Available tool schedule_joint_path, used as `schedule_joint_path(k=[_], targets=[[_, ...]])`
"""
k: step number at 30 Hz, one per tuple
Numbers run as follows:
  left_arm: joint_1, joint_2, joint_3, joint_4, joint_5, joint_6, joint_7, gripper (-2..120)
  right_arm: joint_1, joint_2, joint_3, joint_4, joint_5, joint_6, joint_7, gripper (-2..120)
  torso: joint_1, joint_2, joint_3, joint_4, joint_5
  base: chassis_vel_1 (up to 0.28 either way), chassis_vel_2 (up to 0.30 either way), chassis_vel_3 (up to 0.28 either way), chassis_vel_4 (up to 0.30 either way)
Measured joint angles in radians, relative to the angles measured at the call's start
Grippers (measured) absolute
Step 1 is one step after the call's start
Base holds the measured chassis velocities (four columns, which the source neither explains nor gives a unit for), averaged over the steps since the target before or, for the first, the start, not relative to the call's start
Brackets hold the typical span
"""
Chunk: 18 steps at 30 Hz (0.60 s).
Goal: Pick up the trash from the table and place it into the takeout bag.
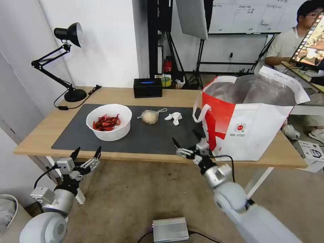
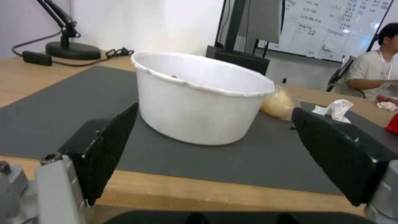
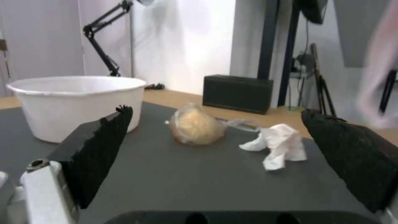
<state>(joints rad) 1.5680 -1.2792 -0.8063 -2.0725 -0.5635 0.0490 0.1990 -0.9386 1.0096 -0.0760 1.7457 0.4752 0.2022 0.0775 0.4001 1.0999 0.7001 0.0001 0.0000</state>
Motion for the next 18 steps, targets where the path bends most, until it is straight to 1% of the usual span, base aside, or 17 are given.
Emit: schedule_joint_path(k=[1,4,5,8,9,12,13,16,18], targets=[[0.000,0.000,0.000,0.000,0.000,0.000,0.000,100,0.000,0.000,0.000,0.000,0.000,0.000,0.000,100,0.000,0.000,0.000,0.0000,0.0000,0.000,0.000,0.000,0.000],[-0.006,-0.010,-0.002,-0.003,0.004,0.000,0.001,100,0.093,0.032,-0.071,-0.084,0.019,-0.007,0.014,100,0.000,0.000,0.000,0.0001,0.0000,0.000,0.000,0.000,0.000],[-0.006,-0.010,-0.002,-0.003,0.004,0.000,0.001,100,0.093,0.032,-0.071,-0.084,0.019,-0.007,0.014,100,0.000,0.000,0.000,0.0001,0.0000,0.000,0.000,0.000,0.000],[-0.013,-0.024,0.001,-0.003,0.008,0.000,0.002,100,0.174,0.051,-0.123,-0.153,0.050,-0.015,0.035,100,0.000,0.000,0.000,-0.0001,0.0000,0.000,0.000,0.000,0.000],[-0.013,-0.024,0.001,-0.003,0.008,0.000,0.002,100,0.174,0.051,-0.123,-0.153,0.050,-0.015,0.035,100,0.000,0.000,0.000,-0.0001,0.0000,0.000,0.000,0.000,0.000],[-0.022,-0.032,0.001,-0.001,0.011,0.000,0.003,100,0.264,0.056,-0.174,-0.204,0.082,-0.021,0.054,100,0.000,0.000,0.000,-0.0001,-0.0001,0.000,0.000,0.000,0.000],[-0.022,-0.032,0.001,-0.001,0.011,0.000,0.003,100,0.264,0.056,-0.174,-0.204,0.082,-0.021,0.054,100,0.000,0.000,0.000,-0.0001,-0.0001,0.000,0.000,0.000,0.000],[-0.035,-0.046,-0.001,0.006,0.014,0.000,0.007,100,0.358,0.067,-0.232,-0.254,0.118,-0.029,0.079,100,0.000,0.000,0.000,0.0000,-0.0002,0.000,0.000,0.000,0.000],[-0.039,-0.053,-0.002,0.009,0.015,0.000,0.012,100,0.383,0.074,-0.247,-0.269,0.130,-0.034,0.087,100,0.000,0.000,0.000,-0.0001,-0.0001,0.000,0.000,0.000,0.000]])
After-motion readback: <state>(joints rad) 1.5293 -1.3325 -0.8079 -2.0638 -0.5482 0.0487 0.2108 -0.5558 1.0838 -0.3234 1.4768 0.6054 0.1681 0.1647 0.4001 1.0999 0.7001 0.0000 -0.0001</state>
